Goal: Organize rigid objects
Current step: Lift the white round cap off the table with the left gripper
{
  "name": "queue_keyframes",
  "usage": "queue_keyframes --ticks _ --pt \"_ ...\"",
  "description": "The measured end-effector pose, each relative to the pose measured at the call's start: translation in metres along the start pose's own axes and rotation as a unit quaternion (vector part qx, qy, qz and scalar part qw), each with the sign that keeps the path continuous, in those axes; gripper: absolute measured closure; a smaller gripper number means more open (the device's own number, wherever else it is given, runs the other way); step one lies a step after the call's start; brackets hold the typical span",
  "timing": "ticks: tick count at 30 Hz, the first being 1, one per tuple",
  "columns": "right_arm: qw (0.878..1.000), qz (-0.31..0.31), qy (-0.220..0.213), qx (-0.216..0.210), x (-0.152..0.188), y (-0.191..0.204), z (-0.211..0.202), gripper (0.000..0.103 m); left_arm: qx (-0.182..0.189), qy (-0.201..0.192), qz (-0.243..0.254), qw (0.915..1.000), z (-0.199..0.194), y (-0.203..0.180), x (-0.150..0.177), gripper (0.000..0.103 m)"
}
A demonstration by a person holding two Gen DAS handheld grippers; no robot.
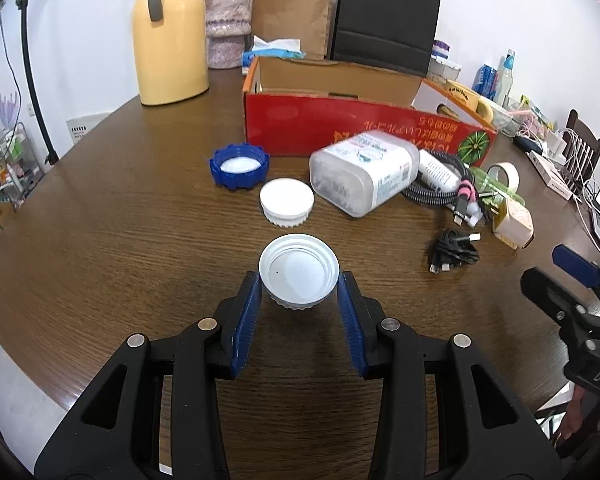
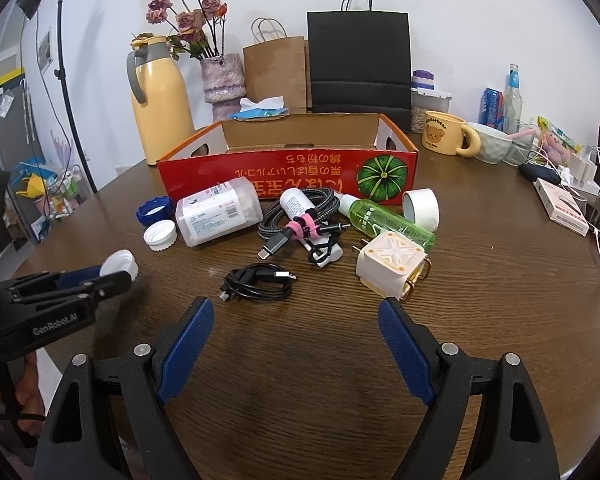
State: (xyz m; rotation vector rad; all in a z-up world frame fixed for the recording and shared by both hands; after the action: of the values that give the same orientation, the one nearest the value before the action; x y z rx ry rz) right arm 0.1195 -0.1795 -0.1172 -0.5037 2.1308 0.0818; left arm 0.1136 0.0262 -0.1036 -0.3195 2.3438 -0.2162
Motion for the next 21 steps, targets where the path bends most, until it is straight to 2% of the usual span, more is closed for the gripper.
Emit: queue_keyframes --ticks 21 --pt "0.999 -0.02 0.036 -0.027 -0.01 0.018 0.031 0.014 0.005 -0.072 0.043 0.9965 -0.039 -0.005 -0.061 0.068"
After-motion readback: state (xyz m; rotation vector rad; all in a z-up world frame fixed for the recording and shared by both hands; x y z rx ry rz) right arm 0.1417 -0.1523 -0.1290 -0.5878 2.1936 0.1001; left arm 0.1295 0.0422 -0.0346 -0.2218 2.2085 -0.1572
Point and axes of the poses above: each gripper's, at about its wrist camera, not at the fingertips, and z roughly the way its jaws point, y to its left, x to its underside, the point moved 7 cm from there along z, roughly the way its jaws point, and after that the axes turned 13 degrees about -z, right-handed, at the moved point
